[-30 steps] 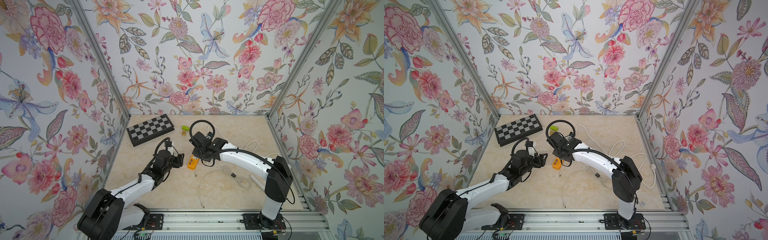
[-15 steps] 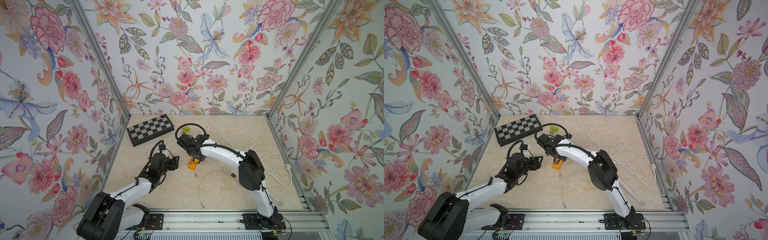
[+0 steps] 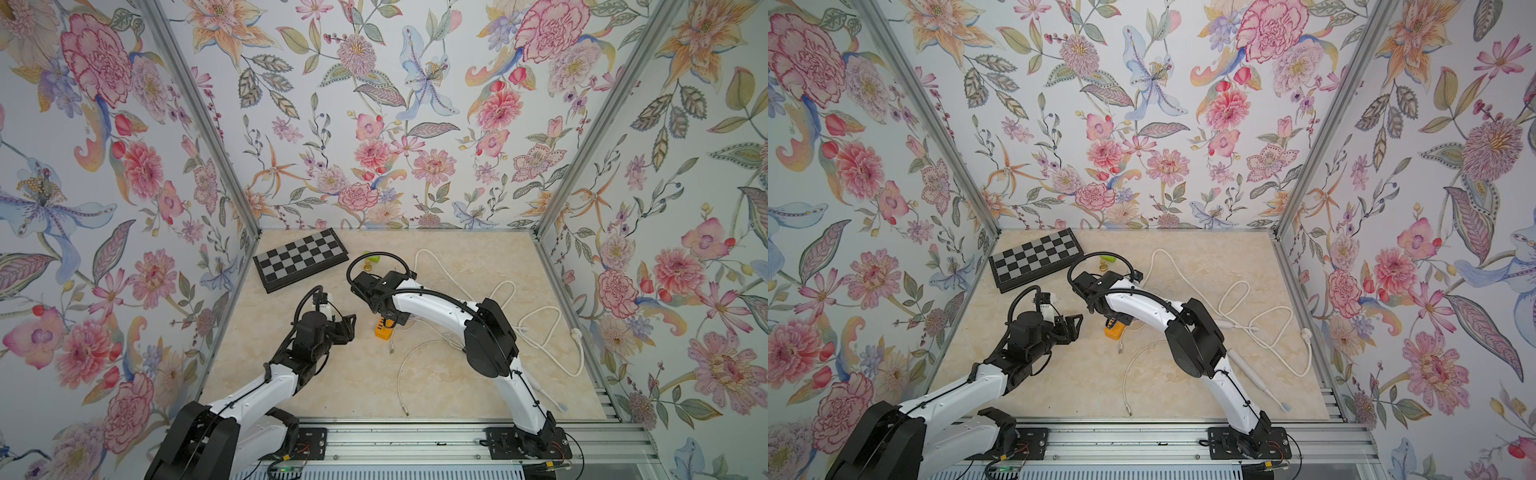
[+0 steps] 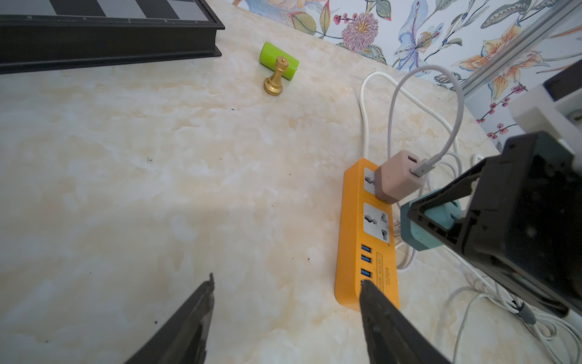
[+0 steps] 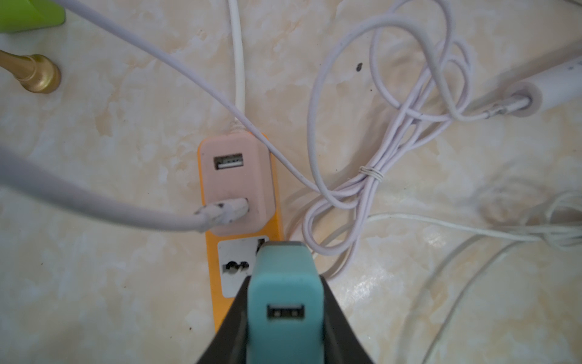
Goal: Charge the electric toothbrush
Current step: Insert the plug into the socket.
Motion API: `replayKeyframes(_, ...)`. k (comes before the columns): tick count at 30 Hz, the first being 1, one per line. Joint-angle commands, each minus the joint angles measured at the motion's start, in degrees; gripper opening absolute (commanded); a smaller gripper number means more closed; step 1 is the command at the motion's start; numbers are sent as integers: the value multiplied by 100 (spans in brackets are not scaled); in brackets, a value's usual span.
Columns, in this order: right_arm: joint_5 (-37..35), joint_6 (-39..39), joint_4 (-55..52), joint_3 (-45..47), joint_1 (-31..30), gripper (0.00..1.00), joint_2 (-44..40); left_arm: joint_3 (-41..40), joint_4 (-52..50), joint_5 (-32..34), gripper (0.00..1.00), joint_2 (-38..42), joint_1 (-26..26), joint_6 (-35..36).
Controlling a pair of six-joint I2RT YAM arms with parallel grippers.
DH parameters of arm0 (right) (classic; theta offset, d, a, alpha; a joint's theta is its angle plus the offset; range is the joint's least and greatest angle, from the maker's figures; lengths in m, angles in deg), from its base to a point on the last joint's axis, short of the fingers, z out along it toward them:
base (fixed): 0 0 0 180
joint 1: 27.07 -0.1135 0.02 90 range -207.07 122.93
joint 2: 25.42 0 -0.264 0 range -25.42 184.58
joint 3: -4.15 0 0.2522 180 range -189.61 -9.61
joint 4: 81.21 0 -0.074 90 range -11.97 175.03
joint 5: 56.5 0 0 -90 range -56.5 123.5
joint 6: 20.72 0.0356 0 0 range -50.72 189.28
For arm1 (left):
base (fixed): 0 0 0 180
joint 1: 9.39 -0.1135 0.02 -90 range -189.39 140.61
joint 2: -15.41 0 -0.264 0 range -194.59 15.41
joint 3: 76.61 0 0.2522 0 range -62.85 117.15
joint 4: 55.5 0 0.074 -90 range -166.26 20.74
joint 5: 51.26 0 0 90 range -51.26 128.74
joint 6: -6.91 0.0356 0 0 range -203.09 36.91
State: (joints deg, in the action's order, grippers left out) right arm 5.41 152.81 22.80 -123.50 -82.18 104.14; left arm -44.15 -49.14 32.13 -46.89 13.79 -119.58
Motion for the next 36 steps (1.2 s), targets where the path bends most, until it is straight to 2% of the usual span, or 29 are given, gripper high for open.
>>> replayKeyframes(1, -249, 189, -245, -192, -41, 0, 139, -86, -42, 185, 74, 143, -59, -51)
replayKeyframes(22, 86, 135, -254, -320, -49, 0, 451, -218, -25, 233, 75, 174, -64, -34)
replayKeyframes(26, 242, -126, -267, -586, -55, 0, 573, -239, -10, 246, 75, 215, -60, -39)
replayKeyframes(36, 204, -256, -269, -336, -16, 0, 548, -245, 35, 228, 76, 168, -66, -42)
